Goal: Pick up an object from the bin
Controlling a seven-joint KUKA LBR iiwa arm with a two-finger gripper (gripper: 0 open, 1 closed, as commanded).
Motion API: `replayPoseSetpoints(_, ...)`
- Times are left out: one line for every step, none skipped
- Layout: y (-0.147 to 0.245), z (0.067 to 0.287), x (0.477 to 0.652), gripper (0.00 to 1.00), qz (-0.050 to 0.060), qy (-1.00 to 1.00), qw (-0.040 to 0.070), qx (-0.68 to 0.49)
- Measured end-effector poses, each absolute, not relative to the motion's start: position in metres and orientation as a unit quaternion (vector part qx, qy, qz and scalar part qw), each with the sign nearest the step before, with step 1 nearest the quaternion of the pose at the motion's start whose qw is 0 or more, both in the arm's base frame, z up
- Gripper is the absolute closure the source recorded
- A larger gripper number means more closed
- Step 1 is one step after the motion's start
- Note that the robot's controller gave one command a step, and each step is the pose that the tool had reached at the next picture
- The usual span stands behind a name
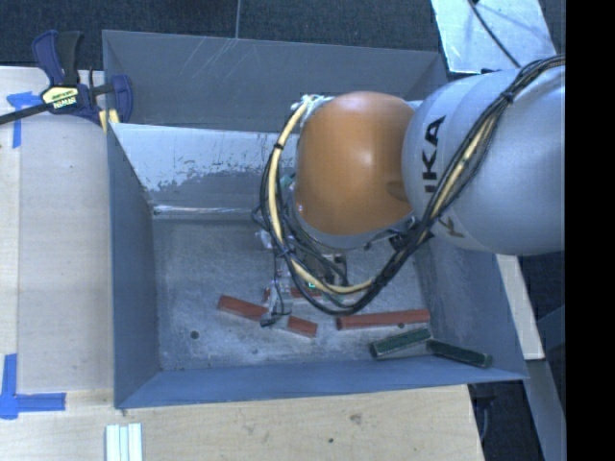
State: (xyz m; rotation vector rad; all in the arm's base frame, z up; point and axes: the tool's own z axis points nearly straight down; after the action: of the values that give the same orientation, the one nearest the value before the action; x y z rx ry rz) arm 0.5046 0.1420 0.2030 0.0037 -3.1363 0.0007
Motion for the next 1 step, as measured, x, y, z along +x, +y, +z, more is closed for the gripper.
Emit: replayPoseSetpoints(0.1467,0.0665,0.5132,0.0,0.001,-0.996,0.001,-0.091)
